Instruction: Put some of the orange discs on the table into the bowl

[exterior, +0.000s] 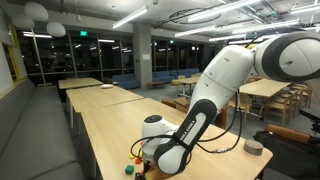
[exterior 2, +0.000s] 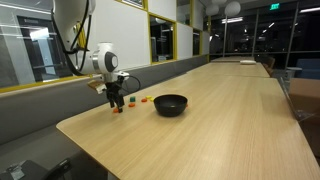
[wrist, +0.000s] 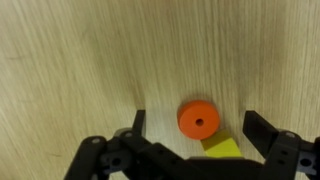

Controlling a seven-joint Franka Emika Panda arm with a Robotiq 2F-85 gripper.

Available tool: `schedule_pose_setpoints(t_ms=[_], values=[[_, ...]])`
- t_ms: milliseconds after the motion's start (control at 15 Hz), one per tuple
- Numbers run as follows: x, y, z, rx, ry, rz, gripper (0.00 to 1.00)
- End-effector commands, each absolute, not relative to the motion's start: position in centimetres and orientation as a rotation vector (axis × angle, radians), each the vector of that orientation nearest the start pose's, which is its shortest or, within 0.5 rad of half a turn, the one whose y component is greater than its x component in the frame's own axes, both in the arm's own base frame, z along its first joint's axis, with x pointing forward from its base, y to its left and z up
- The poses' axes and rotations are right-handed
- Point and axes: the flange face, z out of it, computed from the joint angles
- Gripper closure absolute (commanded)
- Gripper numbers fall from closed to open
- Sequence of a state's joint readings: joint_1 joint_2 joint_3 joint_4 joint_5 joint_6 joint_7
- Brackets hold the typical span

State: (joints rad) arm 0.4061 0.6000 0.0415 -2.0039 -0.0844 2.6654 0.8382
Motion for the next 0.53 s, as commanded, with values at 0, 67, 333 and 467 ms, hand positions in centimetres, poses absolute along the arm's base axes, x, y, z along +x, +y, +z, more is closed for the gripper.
schedule_pose_setpoints(t_ms=[0, 67, 333, 467], values=[[55.39, 26.43, 15.88, -3.064, 0.507, -0.113, 0.25], [55.4, 26.37, 15.83, -3.066, 0.505, -0.113, 0.27], [55.56, 26.08, 15.83, -3.071, 0.512, -0.114, 0.58], [55.68, 25.89, 15.94, -3.075, 0.515, -0.118, 0.73]])
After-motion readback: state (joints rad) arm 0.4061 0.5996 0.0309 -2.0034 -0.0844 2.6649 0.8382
